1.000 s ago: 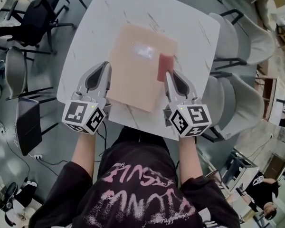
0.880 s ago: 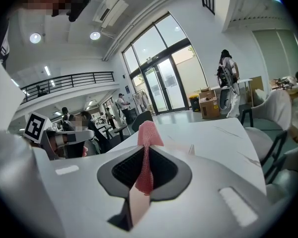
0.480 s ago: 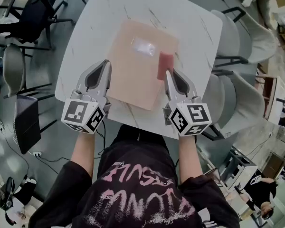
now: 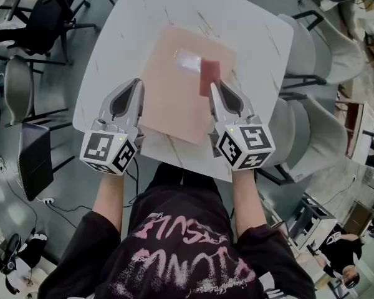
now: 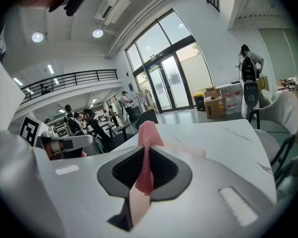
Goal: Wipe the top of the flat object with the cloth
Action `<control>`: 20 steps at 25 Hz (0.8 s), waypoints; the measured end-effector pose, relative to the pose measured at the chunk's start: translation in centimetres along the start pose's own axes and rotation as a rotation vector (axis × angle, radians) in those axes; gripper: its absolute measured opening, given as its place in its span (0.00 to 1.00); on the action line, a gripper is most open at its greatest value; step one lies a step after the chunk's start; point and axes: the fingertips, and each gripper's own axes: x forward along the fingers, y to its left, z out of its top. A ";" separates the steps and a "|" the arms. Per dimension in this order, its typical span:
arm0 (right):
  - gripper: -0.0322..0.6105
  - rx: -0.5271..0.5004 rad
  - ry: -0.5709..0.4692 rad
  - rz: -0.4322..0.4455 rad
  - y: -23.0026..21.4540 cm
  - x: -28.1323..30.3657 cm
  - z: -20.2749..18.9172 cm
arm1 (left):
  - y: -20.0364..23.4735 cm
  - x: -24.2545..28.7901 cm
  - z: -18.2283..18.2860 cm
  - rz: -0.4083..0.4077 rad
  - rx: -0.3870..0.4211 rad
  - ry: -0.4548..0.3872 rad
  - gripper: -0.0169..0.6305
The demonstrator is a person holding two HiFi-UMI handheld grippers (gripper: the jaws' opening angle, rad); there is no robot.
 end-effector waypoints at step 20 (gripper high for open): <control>0.13 -0.065 0.086 0.183 8.2 9.2 1.2 | 2.3 -1.0 -0.3 0.060 -0.015 -0.001 0.03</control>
